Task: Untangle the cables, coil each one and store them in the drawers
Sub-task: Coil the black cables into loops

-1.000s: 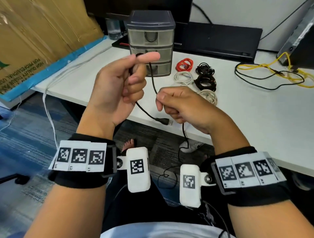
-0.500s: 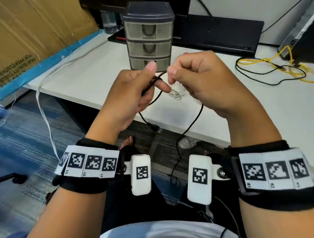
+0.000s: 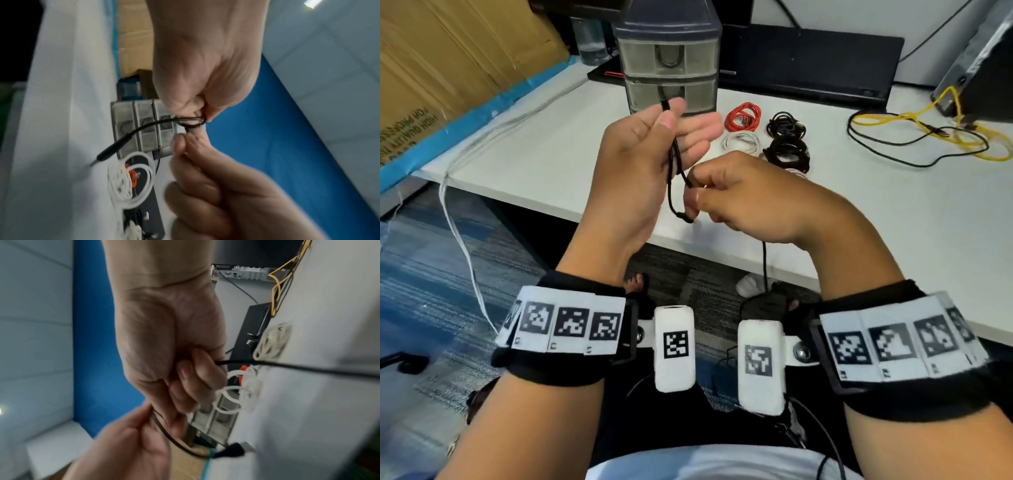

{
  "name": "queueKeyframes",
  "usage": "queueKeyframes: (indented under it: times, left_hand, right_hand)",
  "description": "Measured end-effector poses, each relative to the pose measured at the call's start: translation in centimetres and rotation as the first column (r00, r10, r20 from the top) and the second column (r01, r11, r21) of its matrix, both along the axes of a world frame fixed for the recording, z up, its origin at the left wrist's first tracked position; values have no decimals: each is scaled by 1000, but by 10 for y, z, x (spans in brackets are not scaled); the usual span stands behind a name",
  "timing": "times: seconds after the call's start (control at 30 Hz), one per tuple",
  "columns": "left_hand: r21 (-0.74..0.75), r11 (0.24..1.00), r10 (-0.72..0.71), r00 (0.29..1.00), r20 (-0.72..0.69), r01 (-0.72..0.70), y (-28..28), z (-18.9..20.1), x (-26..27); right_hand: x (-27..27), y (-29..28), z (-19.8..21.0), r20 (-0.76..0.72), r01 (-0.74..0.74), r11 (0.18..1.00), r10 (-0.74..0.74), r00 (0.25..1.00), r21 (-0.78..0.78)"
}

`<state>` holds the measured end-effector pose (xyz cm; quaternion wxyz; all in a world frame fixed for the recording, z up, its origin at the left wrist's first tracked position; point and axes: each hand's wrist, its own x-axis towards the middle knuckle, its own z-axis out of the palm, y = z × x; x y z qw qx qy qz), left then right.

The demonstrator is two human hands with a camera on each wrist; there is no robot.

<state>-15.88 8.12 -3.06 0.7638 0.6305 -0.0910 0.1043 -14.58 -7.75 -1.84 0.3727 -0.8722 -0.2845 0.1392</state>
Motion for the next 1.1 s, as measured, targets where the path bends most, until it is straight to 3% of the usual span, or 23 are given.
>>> queueKeyframes:
  times: [0.1, 0.17, 0.27, 0.37, 0.43, 0.5, 0.57, 0.63, 0.7, 0.77, 0.83, 0.93, 1.0, 1.1]
  left_hand:
    - [386, 921, 51, 998, 27, -57, 3, 4, -1]
    - [464, 886, 7, 999, -32, 9, 6, 8, -4]
    - [243, 944, -203, 974, -97, 221, 9, 12, -9]
    - [20, 926, -375, 926, -49, 376, 16, 15, -12]
    - [-70, 918, -389, 921, 21, 390, 17, 17, -12]
    - [-124, 944, -300, 952, 52, 305, 12, 17, -8]
    - [-18, 989, -149, 988, 31, 149, 5, 14, -3]
    - [232, 973, 0, 999, 39, -9, 1, 9, -1]
    - [465, 881, 68, 996, 55, -86, 3, 8, -2]
    - [533, 846, 41, 999, -1, -34, 7, 9, -6]
    - [389, 912, -105, 991, -83, 129, 12, 13, -12]
    - [129, 920, -369, 929, -44, 371, 21, 20, -21]
    - [18, 931, -364, 929, 58, 364, 25, 25, -21]
    - [-16, 981, -191, 977, 93, 193, 17, 27, -13]
  right_hand:
    - [-8, -12, 17, 2, -72, 994, 72, 997, 81]
    - [-10, -19, 26, 46, -50, 966, 39, 998, 255]
    - [-1, -22, 23, 116, 41, 925, -91, 989, 377]
    - [4, -21, 7, 12, 138, 902, -157, 988, 410]
    - [1, -16, -3, -72, 148, 920, -131, 989, 363]
    - [-4, -8, -7, -137, 106, 945, -66, 988, 310]
    - [-9, -3, -6, -140, 27, 978, 2, 990, 206]
    - [-11, -5, 1, -111, -38, 992, 52, 993, 119]
    - [-12, -12, 13, -132, -46, 974, 77, 988, 221]
    - [-11, -19, 23, -93, 5, 932, 30, 995, 362]
    - [-8, -22, 25, -12, 59, 908, -59, 998, 415]
    - [-6, -21, 17, -83, 144, 854, -118, 990, 501]
    - [-7, -16, 10, -163, 163, 861, -95, 982, 482]
    - [-15, -5, 6, -198, 54, 946, 11, 980, 320]
